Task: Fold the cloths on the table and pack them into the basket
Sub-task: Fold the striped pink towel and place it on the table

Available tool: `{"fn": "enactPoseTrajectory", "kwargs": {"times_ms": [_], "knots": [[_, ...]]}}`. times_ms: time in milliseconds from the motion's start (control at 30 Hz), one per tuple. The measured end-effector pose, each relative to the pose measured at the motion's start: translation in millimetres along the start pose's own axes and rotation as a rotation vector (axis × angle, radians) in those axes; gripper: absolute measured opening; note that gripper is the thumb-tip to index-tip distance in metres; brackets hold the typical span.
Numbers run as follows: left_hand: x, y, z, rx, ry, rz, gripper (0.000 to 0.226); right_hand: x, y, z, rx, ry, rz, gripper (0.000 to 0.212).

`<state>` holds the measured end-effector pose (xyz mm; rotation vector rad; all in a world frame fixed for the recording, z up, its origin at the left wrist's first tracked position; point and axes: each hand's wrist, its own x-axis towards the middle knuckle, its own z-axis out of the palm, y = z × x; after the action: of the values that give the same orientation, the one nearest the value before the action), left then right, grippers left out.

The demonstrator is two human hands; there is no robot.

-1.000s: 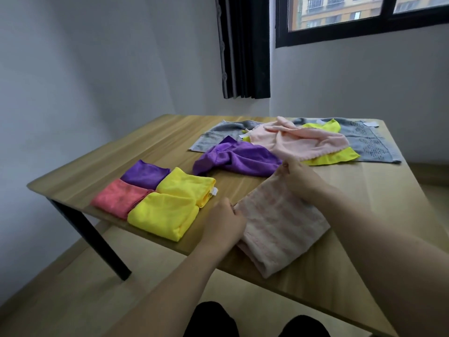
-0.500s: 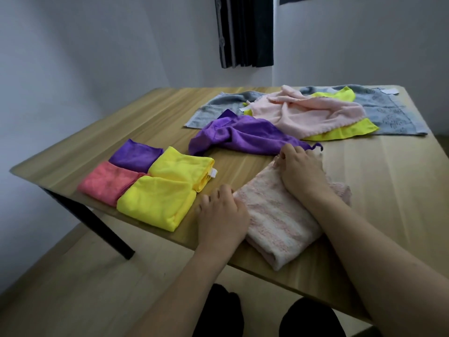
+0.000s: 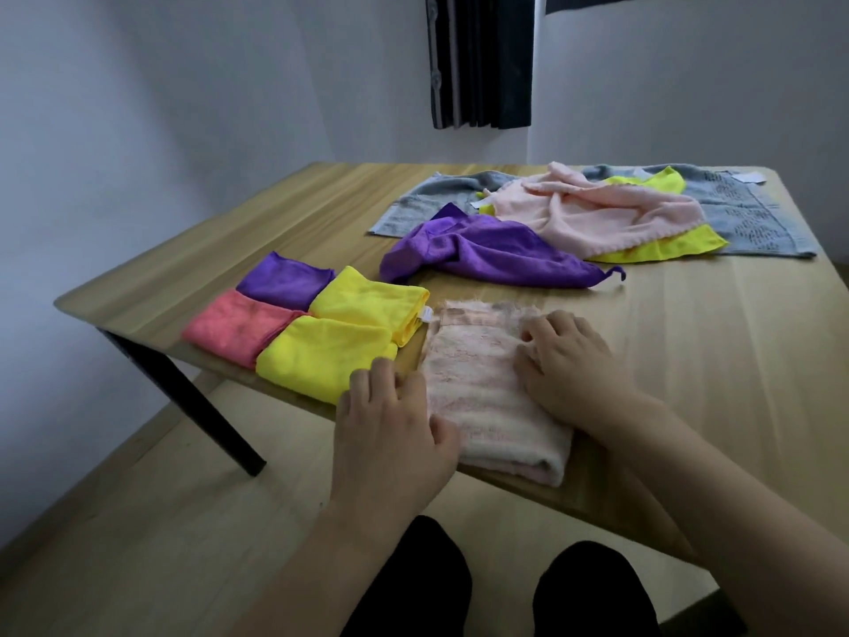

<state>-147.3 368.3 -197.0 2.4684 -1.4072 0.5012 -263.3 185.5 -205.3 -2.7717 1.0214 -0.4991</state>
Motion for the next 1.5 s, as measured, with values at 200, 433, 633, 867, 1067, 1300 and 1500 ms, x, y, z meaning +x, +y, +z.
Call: {"fn": "enactPoseTrajectory", "kwargs": {"times_ms": [200,433,633,867,1067,1300,1500], "knots": [[-16.4,-23.6,8.2,-0.157,-0.324,0.486,0.072,-16.5,2.3,3.7,0.011,-0.254,0.026,0.075],[-9.7,-39.5,13.8,-0.290,-0.233,0.472,0.055,-43.0,14.0,-13.3,-0.073,-0.417,-0.153,0.122],[2.2,-41.4,0.4,-0.346,-0.330,0.471,0.041,-49.9,11.9,-19.4,-0.059,-0.506,-0.152,0.121],[20.8,-32.0,-14.2,-0.375,-0.379,0.349,0.025,-49.1,-17.6,-58.0,0.159,-0.635,-0.109,0.085],[66.2,-22.8,-38.1,-0.498,-0.520,0.305,0.012,-38.5,-14.4,-64.9,0.148,-0.490,-0.129,0.020],[109.2,0.8,-8.6,-0.830,-0.448,0.013,0.013,-20.5,3.3,-70.9,0.748,-0.369,0.266,0.028],[131.3,23.3,28.7,-0.643,-0.337,-0.124,0.014,3.3,4.4,-44.1,0.494,-0.113,0.360,0.017]]}}
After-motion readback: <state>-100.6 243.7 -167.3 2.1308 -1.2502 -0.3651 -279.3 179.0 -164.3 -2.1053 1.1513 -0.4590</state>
